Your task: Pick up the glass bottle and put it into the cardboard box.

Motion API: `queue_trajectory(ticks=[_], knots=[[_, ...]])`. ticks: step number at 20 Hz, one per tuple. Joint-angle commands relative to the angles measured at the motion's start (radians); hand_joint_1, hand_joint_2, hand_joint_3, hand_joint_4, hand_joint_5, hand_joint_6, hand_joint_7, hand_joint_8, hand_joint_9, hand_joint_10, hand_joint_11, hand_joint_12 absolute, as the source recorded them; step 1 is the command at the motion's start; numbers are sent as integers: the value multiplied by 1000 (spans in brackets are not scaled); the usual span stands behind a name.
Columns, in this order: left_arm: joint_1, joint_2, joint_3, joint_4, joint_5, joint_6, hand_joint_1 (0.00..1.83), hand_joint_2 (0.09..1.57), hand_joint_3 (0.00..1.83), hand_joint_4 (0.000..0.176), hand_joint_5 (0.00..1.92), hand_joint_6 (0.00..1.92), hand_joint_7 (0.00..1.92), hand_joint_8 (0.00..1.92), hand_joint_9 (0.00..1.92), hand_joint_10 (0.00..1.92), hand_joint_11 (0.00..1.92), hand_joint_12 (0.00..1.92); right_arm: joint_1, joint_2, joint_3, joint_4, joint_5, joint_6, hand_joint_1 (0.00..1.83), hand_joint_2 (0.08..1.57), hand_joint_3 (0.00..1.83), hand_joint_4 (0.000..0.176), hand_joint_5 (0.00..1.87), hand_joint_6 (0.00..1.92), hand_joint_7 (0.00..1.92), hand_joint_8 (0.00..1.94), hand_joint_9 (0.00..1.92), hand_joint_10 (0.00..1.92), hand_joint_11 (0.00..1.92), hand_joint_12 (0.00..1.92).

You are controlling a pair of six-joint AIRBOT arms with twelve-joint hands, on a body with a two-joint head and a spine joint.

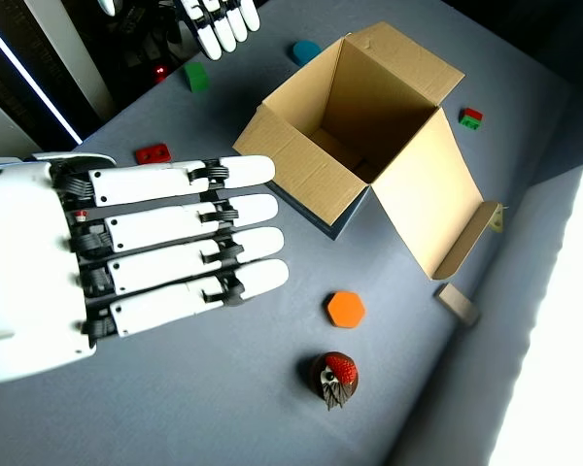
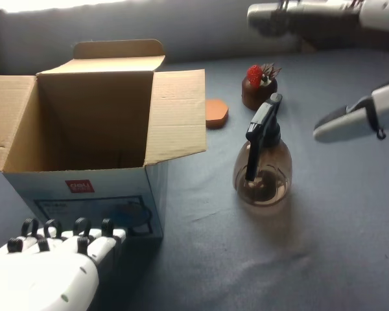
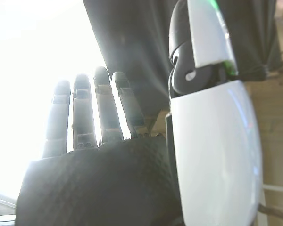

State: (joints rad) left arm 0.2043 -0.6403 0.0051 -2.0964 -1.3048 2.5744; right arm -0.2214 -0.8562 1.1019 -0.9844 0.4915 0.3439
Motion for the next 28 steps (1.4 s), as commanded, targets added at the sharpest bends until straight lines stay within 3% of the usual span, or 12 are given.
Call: queue_trajectory(ticks=[1, 4, 10, 15, 20, 28], knots=[[12, -2, 4, 105, 34, -27, 98, 1237, 0, 0, 37, 0, 54, 0, 54, 0, 7, 19, 22, -5, 5, 11, 32, 31, 961, 959, 0, 0, 40, 0, 124, 0, 103, 8, 29, 17], [96, -5, 17, 191, 50, -122, 91, 1234, 0, 0, 28, 0, 23, 0, 21, 0, 0, 0, 18, -56, 42, -43, -27, 78, 952, 959, 0, 0, 7, 0, 92, 0, 82, 0, 12, 16], [144, -65, 59, 254, 53, -154, 40, 1246, 4, 0, 19, 0, 8, 0, 1, 0, 0, 0, 4, -132, 118, -195, -66, 215, 954, 947, 0, 0, 2, 0, 65, 0, 42, 0, 0, 0], [292, -104, 73, 405, 37, -347, 66, 1229, 0, 0, 0, 0, 0, 0, 0, 0, 0, 0, -30, -190, 175, -209, -80, 219, 946, 946, 0, 0, 0, 0, 79, 6, 60, 10, 3, 1], [343, -128, 77, 460, 22, -382, 63, 1208, 0, 0, 0, 0, 0, 0, 0, 0, 0, 0, -46, -222, 209, -210, -87, 219, 908, 950, 0, 0, 0, 0, 12, 0, 0, 0, 0, 0], [441, -248, 53, 538, -133, -510, 51, 1192, 0, 0, 0, 0, 0, 0, 0, 0, 0, 0, -55, -280, 250, -215, -98, 219, 915, 951, 0, 0, 0, 0, 0, 0, 0, 0, 0, 0]])
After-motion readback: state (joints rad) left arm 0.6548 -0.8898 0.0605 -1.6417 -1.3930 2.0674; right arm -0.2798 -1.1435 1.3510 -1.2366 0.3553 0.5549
